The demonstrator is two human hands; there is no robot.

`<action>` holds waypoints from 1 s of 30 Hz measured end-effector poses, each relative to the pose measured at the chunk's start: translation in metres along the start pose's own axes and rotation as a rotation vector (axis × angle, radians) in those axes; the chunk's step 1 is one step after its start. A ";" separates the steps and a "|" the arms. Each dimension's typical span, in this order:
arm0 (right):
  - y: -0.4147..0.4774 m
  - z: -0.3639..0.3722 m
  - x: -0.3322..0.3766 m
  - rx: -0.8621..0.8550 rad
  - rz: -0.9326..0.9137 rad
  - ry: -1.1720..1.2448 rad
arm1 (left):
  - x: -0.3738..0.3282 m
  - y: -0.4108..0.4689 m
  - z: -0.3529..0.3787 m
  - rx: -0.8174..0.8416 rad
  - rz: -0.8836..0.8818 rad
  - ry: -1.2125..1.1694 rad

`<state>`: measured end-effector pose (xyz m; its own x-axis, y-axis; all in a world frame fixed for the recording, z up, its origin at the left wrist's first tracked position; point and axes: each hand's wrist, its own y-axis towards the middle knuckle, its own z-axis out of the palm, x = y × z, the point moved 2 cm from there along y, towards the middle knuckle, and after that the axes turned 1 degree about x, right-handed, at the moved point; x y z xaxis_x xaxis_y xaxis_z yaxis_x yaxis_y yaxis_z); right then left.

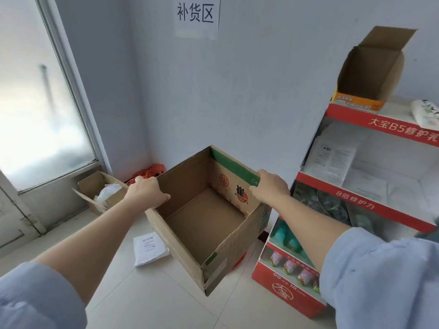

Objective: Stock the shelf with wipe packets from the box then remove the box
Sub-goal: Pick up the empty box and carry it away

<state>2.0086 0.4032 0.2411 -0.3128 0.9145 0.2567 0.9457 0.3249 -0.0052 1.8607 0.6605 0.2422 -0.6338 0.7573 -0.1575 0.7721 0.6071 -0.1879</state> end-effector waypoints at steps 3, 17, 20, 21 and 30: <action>0.049 0.003 0.000 0.007 -0.007 0.003 | -0.014 0.043 0.000 -0.005 -0.017 -0.032; 0.270 0.091 -0.001 0.117 0.020 0.037 | -0.047 0.274 0.054 0.097 -0.059 -0.128; 0.309 0.118 -0.004 0.140 0.039 0.047 | -0.053 0.317 0.074 0.123 -0.067 -0.152; 0.321 0.127 -0.006 0.149 0.047 0.052 | -0.055 0.329 0.081 0.128 -0.069 -0.157; 0.409 0.211 -0.034 0.296 0.085 0.084 | -0.077 0.412 0.148 0.184 -0.128 -0.199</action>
<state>2.3870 0.5562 0.0262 -0.2136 0.9221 0.3226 0.8977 0.3156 -0.3076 2.2206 0.8168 0.0331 -0.7362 0.6045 -0.3043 0.6753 0.6271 -0.3882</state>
